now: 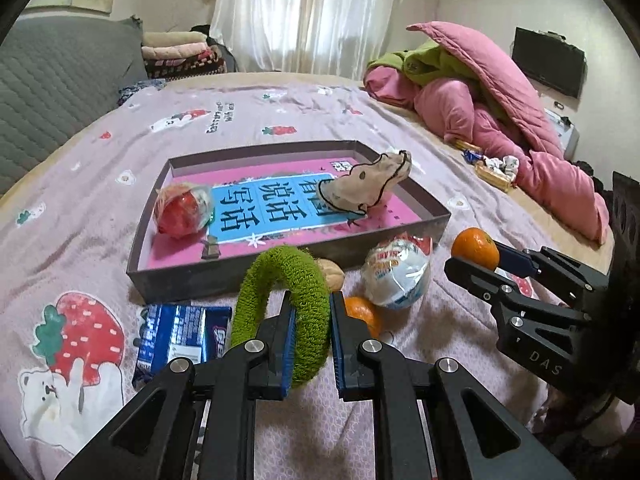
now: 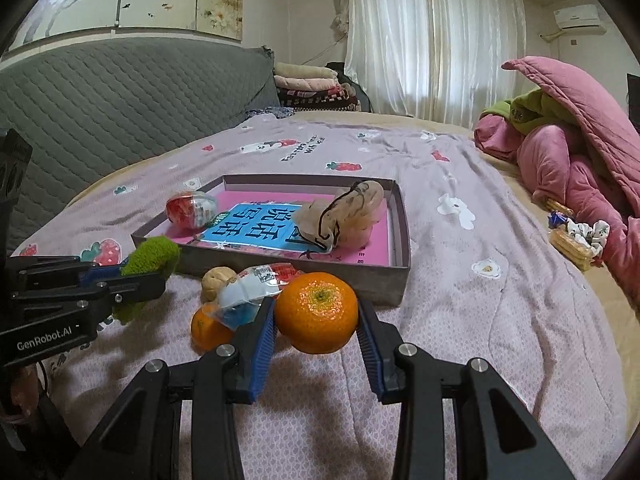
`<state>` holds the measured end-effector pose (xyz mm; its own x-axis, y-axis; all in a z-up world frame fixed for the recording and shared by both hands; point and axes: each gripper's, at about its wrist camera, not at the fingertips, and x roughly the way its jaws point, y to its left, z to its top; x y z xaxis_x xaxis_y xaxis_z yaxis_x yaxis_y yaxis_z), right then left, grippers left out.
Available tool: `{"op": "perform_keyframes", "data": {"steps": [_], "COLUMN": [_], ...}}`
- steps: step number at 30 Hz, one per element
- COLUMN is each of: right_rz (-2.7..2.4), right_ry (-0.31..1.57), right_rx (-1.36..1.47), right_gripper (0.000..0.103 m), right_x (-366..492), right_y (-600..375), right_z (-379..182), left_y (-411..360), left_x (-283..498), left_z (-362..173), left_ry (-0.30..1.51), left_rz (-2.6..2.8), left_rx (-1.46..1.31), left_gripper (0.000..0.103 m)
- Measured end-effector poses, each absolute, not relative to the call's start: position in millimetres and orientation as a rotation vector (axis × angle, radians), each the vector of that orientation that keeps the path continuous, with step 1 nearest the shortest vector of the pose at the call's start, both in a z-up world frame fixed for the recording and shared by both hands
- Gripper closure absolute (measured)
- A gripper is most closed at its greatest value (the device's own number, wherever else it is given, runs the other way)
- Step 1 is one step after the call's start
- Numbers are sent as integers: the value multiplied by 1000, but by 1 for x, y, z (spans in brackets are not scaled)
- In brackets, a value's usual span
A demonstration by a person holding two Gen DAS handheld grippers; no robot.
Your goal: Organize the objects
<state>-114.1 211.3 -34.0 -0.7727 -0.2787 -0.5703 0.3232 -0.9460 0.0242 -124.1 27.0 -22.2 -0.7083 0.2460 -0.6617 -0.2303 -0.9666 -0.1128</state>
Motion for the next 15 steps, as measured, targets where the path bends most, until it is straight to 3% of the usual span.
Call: {"op": "perform_keyframes", "data": {"steps": [15], "right_rz": [-2705], "right_ry": [89], "right_rx": [822], "right_gripper": [63], "right_x": [-120], "right_y": [210], "right_z": [-28], "left_y": [19], "left_x": [-140], "left_z": [-10], "left_ry": [-60], "left_rz": [2707], "left_rx": [-1006], "left_gripper": [88]}}
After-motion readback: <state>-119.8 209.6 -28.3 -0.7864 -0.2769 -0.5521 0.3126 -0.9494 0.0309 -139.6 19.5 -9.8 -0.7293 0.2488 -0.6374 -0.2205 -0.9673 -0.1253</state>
